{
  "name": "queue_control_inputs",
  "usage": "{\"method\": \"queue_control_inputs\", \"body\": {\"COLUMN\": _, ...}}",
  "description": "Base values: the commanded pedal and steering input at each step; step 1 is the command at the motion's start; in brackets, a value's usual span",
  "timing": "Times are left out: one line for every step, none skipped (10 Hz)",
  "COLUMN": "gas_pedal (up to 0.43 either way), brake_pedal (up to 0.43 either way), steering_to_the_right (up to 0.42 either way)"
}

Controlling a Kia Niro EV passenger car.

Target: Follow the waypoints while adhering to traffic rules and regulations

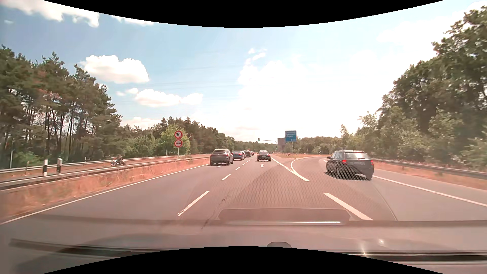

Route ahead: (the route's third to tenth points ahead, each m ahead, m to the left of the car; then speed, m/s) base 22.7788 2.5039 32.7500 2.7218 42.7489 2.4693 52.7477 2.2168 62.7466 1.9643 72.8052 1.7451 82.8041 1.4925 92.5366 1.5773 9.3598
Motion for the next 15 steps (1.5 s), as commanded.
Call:
{"method": "queue_control_inputs", "body": {"gas_pedal": 0.000, "brake_pedal": 0.159, "steering_to_the_right": -0.002}}
{"method": "queue_control_inputs", "body": {"gas_pedal": 0.000, "brake_pedal": 0.159, "steering_to_the_right": -0.002}}
{"method": "queue_control_inputs", "body": {"gas_pedal": 0.000, "brake_pedal": 0.159, "steering_to_the_right": -0.002}}
{"method": "queue_control_inputs", "body": {"gas_pedal": 0.000, "brake_pedal": 0.159, "steering_to_the_right": -0.002}}
{"method": "queue_control_inputs", "body": {"gas_pedal": 0.000, "brake_pedal": 0.165, "steering_to_the_right": -0.002}}
{"method": "queue_control_inputs", "body": {"gas_pedal": 0.000, "brake_pedal": 0.165, "steering_to_the_right": -0.002}}
{"method": "queue_control_inputs", "body": {"gas_pedal": 0.000, "brake_pedal": 0.165, "steering_to_the_right": -0.002}}
{"method": "queue_control_inputs", "body": {"gas_pedal": 0.000, "brake_pedal": 0.165, "steering_to_the_right": -0.002}}
{"method": "queue_control_inputs", "body": {"gas_pedal": 0.000, "brake_pedal": 0.165, "steering_to_the_right": -0.002}}
{"method": "queue_control_inputs", "body": {"gas_pedal": 0.000, "brake_pedal": 0.165, "steering_to_the_right": -0.002}}
{"method": "queue_control_inputs", "body": {"gas_pedal": 0.000, "brake_pedal": 0.165, "steering_to_the_right": -0.002}}
{"method": "queue_control_inputs", "body": {"gas_pedal": 0.000, "brake_pedal": 0.165, "steering_to_the_right": -0.002}}
{"method": "queue_control_inputs", "body": {"gas_pedal": 0.000, "brake_pedal": 0.165, "steering_to_the_right": -0.002}}
{"method": "queue_control_inputs", "body": {"gas_pedal": 0.000, "brake_pedal": 0.165, "steering_to_the_right": -0.002}}
{"method": "queue_control_inputs", "body": {"gas_pedal": 0.000, "brake_pedal": 0.165, "steering_to_the_right": -0.002}}
